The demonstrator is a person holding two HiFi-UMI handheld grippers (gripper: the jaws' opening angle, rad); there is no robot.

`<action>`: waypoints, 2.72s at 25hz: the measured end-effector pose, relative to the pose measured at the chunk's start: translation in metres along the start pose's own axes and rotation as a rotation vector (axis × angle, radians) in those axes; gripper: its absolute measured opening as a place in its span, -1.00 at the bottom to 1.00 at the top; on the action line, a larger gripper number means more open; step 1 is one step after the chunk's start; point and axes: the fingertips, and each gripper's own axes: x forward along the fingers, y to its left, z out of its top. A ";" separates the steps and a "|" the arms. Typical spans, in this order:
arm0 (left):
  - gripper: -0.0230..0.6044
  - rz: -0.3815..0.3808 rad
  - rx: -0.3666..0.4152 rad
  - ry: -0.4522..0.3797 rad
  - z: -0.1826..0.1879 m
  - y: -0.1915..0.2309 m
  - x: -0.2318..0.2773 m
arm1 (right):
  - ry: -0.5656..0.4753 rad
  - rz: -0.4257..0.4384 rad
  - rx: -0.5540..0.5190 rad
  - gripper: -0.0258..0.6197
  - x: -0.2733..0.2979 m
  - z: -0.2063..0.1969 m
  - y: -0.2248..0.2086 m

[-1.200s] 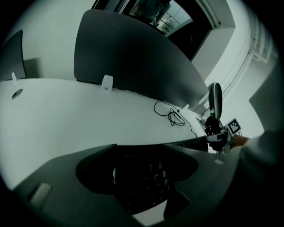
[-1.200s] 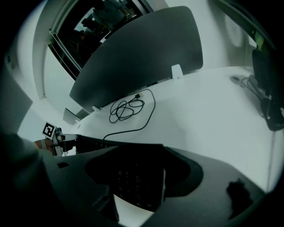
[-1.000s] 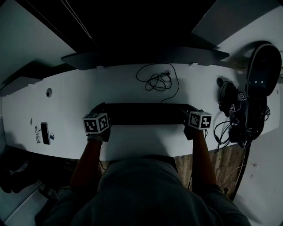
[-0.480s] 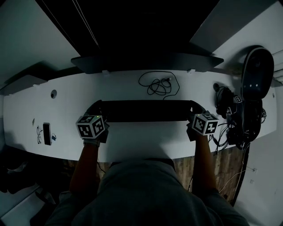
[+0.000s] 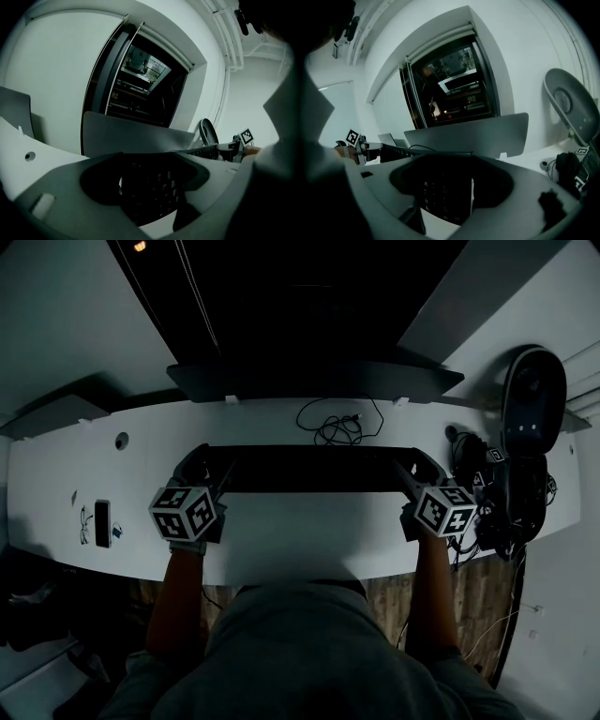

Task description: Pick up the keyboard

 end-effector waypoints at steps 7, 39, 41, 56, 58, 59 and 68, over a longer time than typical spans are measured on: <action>0.02 -0.011 0.069 -0.105 0.047 -0.019 -0.032 | -0.108 -0.003 -0.039 -0.05 -0.034 0.041 0.019; 0.02 -0.070 0.211 -0.380 0.197 -0.072 -0.121 | -0.415 -0.027 -0.193 -0.05 -0.132 0.190 0.082; 0.02 -0.070 0.219 -0.390 0.200 -0.073 -0.125 | -0.426 -0.026 -0.195 -0.05 -0.134 0.191 0.085; 0.02 -0.075 0.228 -0.396 0.205 -0.074 -0.130 | -0.439 -0.031 -0.199 -0.05 -0.138 0.194 0.090; 0.02 -0.073 0.228 -0.395 0.205 -0.074 -0.130 | -0.439 -0.029 -0.197 -0.05 -0.138 0.193 0.089; 0.02 -0.073 0.229 -0.395 0.205 -0.074 -0.130 | -0.440 -0.028 -0.197 -0.05 -0.138 0.193 0.089; 0.02 -0.064 0.229 -0.383 0.204 -0.075 -0.129 | -0.427 -0.022 -0.183 -0.05 -0.135 0.190 0.086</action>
